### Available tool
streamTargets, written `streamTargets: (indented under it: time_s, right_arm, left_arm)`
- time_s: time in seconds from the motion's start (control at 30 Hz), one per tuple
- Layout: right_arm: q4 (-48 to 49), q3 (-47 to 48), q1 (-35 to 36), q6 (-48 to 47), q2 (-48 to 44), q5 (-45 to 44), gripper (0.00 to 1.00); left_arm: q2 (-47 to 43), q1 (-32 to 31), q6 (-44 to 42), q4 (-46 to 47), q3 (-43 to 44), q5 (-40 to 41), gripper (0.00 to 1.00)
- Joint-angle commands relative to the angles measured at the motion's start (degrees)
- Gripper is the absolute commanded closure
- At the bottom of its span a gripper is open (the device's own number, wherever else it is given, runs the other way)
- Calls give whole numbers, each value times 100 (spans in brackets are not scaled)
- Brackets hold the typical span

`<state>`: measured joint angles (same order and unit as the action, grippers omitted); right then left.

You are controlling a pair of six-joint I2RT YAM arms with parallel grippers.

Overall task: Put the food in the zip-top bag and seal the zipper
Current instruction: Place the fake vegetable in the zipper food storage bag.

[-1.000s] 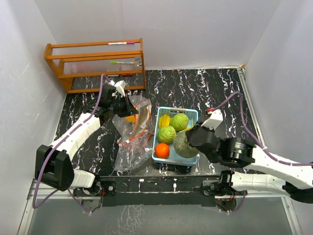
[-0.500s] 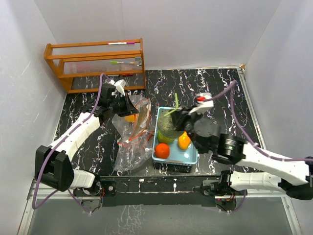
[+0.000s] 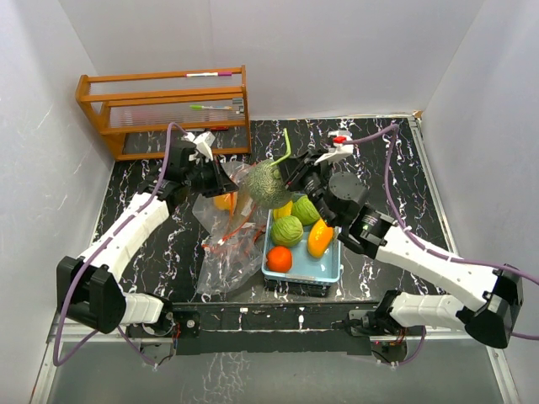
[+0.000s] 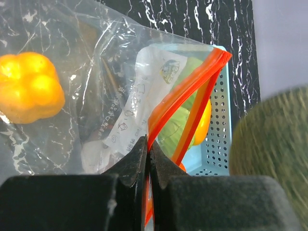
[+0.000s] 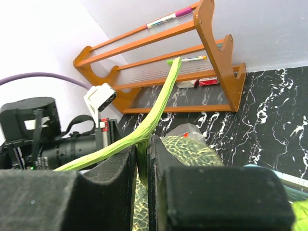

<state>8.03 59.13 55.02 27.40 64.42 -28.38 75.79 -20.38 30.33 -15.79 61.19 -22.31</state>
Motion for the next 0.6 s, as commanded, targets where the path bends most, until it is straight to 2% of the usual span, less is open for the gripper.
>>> streamTargets:
  time_s: [0.0, 0.23, 0.4, 0.57]
  right_arm:
    - [1393, -373, -464, 634, -51, 1296, 92]
    - [2221, -407, -650, 758, 107, 2356, 92]
    - [2543, -441, -651, 820, 22, 2745, 92]
    - [3087, -644, -651, 1023, 38, 3120, 92]
  left_arm:
    - [-374, -12, 147, -178, 440, -228, 100]
    - [-319, -18, 390, 127, 314, -411, 100]
    - [-162, -14, 524, 439, -91, -405, 100]
    - [-91, -10, 582, 507, -145, -356, 100]
